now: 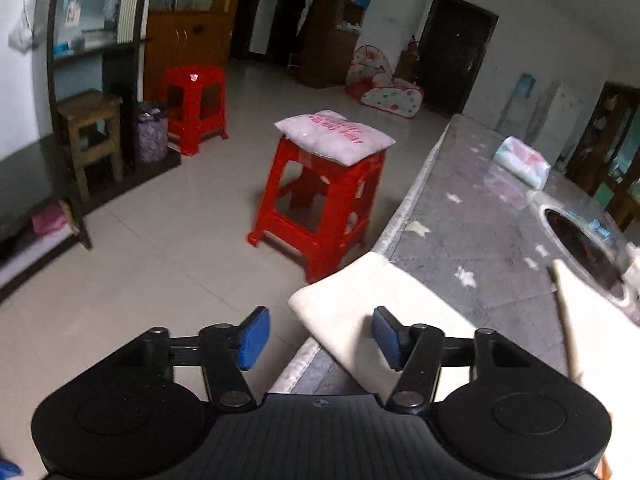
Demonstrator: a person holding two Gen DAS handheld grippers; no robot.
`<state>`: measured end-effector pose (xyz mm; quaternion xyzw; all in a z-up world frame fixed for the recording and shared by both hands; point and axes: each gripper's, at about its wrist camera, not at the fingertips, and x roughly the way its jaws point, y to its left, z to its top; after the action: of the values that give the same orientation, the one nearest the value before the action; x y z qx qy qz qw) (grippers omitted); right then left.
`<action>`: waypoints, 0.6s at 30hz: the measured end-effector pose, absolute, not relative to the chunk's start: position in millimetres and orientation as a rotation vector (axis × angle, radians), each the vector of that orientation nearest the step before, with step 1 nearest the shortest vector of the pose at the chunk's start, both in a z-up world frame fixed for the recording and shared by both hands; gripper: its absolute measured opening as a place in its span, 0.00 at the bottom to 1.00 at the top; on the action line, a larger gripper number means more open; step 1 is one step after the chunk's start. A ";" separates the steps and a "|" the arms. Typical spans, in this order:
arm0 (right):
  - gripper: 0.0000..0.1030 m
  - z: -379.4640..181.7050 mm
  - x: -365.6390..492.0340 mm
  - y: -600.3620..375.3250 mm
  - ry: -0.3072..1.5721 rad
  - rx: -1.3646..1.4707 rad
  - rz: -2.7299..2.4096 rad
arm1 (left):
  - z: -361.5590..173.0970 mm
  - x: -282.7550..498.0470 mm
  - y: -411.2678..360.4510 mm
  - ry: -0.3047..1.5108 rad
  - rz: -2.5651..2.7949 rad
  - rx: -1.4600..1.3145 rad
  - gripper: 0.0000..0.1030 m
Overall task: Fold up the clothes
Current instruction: 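Grasp the shirt side with the left gripper and lift it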
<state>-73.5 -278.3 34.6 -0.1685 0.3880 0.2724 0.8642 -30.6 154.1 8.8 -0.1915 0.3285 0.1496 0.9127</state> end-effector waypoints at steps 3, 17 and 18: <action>0.40 34.1 -73.5 -278.2 0.815 -0.344 0.566 | 6.8 -30.9 158.8 0.662 0.285 -0.437 0.42; 0.40 38.9 -80.7 -276.1 0.796 -0.314 0.573 | 49.4 -47.3 133.0 0.556 0.205 -0.430 0.05; 0.40 40.0 -81.0 -276.3 0.791 -0.308 0.573 | 58.1 -50.3 123.5 0.541 0.171 -0.420 0.05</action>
<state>-81.0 -276.3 40.0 -0.1472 0.3785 0.2739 0.8718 -50.3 123.5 58.1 -0.2058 0.2649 0.0838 0.9383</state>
